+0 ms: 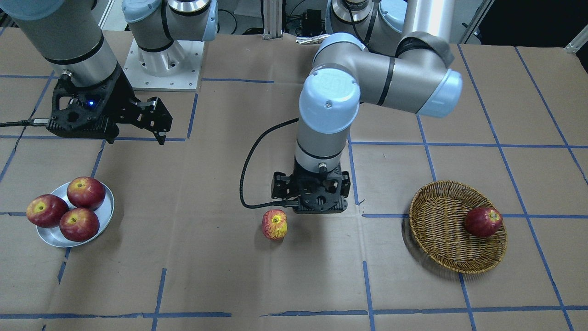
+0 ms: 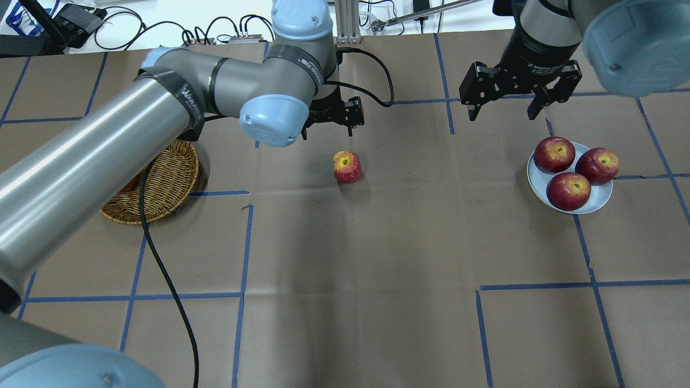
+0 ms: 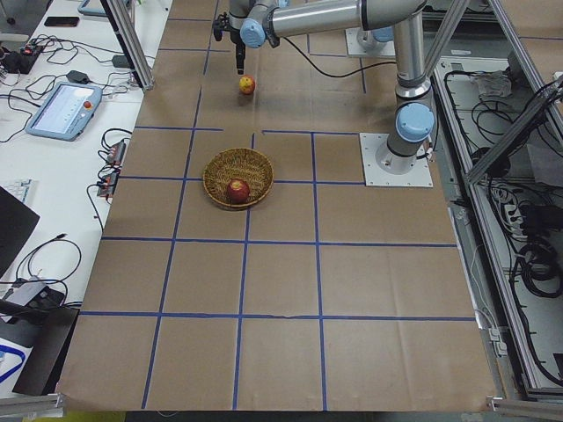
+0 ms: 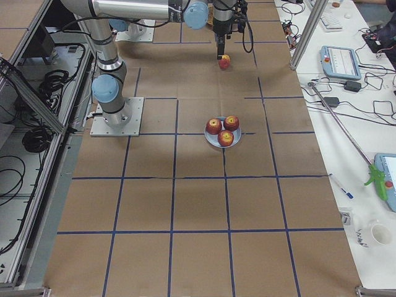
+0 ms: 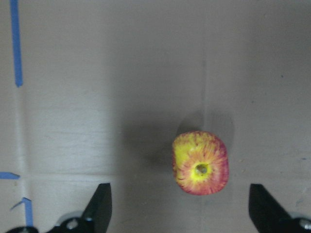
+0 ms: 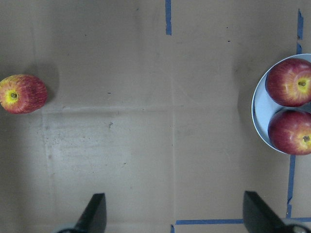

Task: Transfer apple from basket to plate
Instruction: 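Move the right gripper down onto the apple while the left arm withdraws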

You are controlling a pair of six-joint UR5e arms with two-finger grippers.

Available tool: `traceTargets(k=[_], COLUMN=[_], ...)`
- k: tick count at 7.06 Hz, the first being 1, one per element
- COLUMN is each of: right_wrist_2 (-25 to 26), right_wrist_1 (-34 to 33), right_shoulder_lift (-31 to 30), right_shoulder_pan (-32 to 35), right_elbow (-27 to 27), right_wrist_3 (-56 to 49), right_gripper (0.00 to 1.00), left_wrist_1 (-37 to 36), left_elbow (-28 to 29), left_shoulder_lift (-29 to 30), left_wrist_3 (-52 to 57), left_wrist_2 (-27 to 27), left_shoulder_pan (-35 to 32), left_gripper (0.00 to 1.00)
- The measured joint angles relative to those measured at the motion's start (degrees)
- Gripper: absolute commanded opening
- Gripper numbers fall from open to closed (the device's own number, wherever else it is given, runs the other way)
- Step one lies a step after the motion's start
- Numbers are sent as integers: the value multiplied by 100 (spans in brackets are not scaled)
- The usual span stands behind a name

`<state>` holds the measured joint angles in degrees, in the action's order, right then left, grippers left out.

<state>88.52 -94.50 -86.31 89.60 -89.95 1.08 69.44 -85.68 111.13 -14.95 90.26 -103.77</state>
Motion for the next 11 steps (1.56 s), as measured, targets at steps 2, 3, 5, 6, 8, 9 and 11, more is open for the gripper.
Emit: traceTargets(k=[2, 3, 5, 6, 8, 9, 11], right_wrist_2=[2, 4, 24, 48, 27, 14, 22], right_wrist_1=[-41, -95, -179, -184, -379, -659, -1322], right_shoulder_lift=[51, 159, 591, 857, 1335, 1575, 2095], right_shoulder_pan=[126, 307, 838, 1100, 1558, 1750, 2085], right_elbow=[34, 86, 453, 672, 876, 899, 907], right_wrist_3=[174, 389, 973, 1207, 1737, 1986, 2465], right_gripper=[100, 100, 100, 100, 100, 100, 100], left_wrist_1=[690, 1033, 1652, 1865, 2231, 2310, 2412], left_elbow=[-9, -14, -18, -19, -19, -19, -18], left_shoulder_lift=[-535, -812, -1349, -1593, -1950, -2034, -2105], left_wrist_3=[636, 852, 1127, 1264, 1429, 1456, 1467], left_wrist_2=[-5, 1, 23, 18, 2, -4, -7], left_shoulder_pan=[464, 622, 903, 1042, 1186, 1203, 1209], left_gripper=[99, 99, 99, 99, 99, 99, 99])
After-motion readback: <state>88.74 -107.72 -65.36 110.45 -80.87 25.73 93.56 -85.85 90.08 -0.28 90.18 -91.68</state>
